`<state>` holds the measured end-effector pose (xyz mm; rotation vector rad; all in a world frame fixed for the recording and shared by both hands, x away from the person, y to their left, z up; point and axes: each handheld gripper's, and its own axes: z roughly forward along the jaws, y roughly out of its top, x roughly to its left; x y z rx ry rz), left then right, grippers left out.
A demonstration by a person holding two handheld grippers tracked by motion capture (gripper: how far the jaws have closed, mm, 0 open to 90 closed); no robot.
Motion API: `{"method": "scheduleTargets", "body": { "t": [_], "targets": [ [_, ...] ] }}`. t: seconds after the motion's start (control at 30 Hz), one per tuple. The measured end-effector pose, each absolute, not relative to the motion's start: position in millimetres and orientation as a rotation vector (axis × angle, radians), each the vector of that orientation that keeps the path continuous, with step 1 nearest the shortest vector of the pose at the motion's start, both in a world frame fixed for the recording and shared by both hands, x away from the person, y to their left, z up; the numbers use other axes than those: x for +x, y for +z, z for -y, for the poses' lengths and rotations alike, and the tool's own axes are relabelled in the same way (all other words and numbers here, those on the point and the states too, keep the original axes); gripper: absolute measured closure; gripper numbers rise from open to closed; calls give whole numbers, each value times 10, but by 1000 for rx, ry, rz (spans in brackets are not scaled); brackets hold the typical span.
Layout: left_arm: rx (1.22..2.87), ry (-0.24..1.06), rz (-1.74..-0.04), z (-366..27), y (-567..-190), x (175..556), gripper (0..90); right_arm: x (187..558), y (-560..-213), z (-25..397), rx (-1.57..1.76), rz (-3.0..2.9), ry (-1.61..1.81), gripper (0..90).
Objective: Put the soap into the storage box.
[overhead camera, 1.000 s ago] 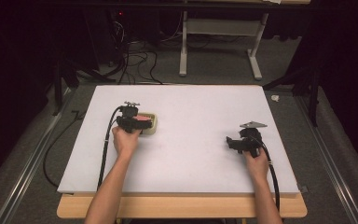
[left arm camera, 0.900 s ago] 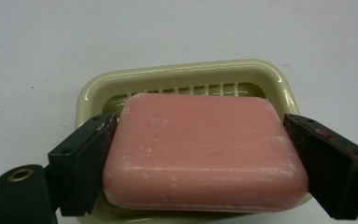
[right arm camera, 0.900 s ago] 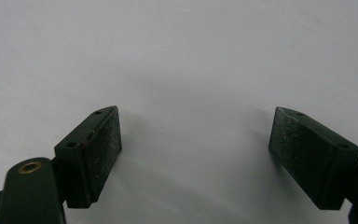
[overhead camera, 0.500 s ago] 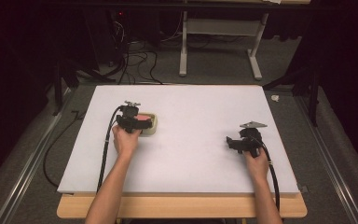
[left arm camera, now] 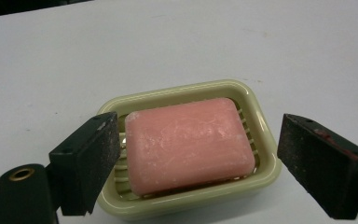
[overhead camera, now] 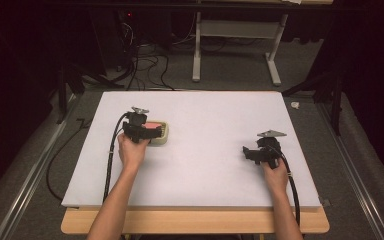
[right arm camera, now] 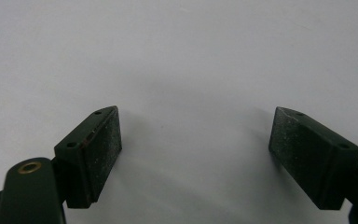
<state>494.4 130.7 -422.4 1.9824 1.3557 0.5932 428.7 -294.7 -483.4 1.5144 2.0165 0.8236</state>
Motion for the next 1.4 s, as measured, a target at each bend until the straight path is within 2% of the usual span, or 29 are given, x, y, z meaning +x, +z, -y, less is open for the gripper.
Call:
{"method": "scheduleTargets", "body": {
  "t": [1.4],
  "targets": [
    [1935, 597, -1285, -1588, -4050, 4454, 151, 4287, -4834, 2946, 1511, -2016, 822, 178]
  ]
}}
